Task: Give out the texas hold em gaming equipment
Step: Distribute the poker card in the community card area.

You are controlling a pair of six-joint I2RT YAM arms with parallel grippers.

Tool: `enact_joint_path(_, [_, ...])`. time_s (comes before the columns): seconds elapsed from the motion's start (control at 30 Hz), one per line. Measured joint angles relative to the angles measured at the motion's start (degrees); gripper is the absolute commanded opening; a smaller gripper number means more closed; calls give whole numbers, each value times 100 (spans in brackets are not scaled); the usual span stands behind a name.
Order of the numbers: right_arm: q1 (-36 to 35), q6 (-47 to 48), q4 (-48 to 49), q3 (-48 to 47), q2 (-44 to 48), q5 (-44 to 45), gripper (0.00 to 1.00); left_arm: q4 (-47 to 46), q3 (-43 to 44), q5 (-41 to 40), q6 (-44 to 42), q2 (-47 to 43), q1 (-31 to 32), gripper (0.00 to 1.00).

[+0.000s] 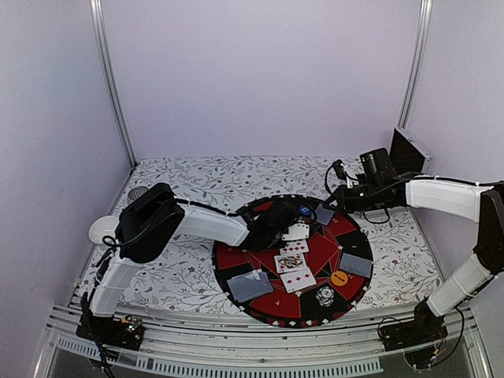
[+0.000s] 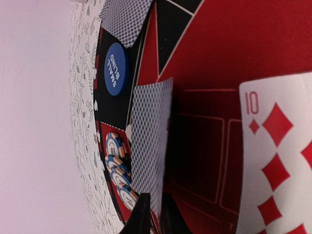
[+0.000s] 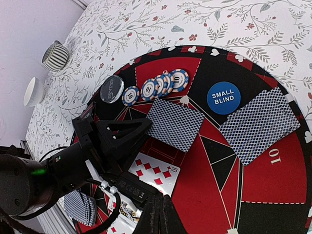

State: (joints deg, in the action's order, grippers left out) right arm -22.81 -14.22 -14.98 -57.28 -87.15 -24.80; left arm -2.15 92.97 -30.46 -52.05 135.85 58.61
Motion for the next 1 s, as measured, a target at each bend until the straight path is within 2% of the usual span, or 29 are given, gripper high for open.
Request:
enact_joint_path(0.03, [0,-2,0,2,11,-9,3,44,0,9,9,0,7,31])
enact_joint_path(0.13, [0,-17,7,15,26,-55,3,149,9,4,46,0,22,45])
enact_joint_path(0.27, [0,-42,-4,76,76,-87,4,173,37,-17,125,-66,28,53])
enact_joint_path(0.43, [0,-129,-2,120,278,-114,6,492,22,-79,289,-326,68,57])
enact_joint_path(0.5, [0,-164,-2,138,391,-136,9,678,17,-173,474,-560,94,64])
enact_joint_path(0.6, [-28,-240,4,208,551,-188,14,1078,4,-227,931,-1078,125,83])
enact_joint_path(0.63, [-50,-258,7,245,584,-188,15,1228,-37,-188,1176,-1320,133,86])
enact_joint_path(0.73, [-197,-313,2,420,625,-195,16,1545,-378,2,1757,-2212,153,87])
enact_joint_path(0.83, [-407,-409,-2,619,625,-188,18,1812,-723,87,2409,-2918,188,83])
enact_joint_path(0.93, [-721,-546,-4,713,625,-168,28,2168,-1099,205,3355,-3314,190,75])
enact_joint_path(1.0, [-1067,-669,33,717,625,-142,37,2433,-1552,520,4092,-3598,179,74])
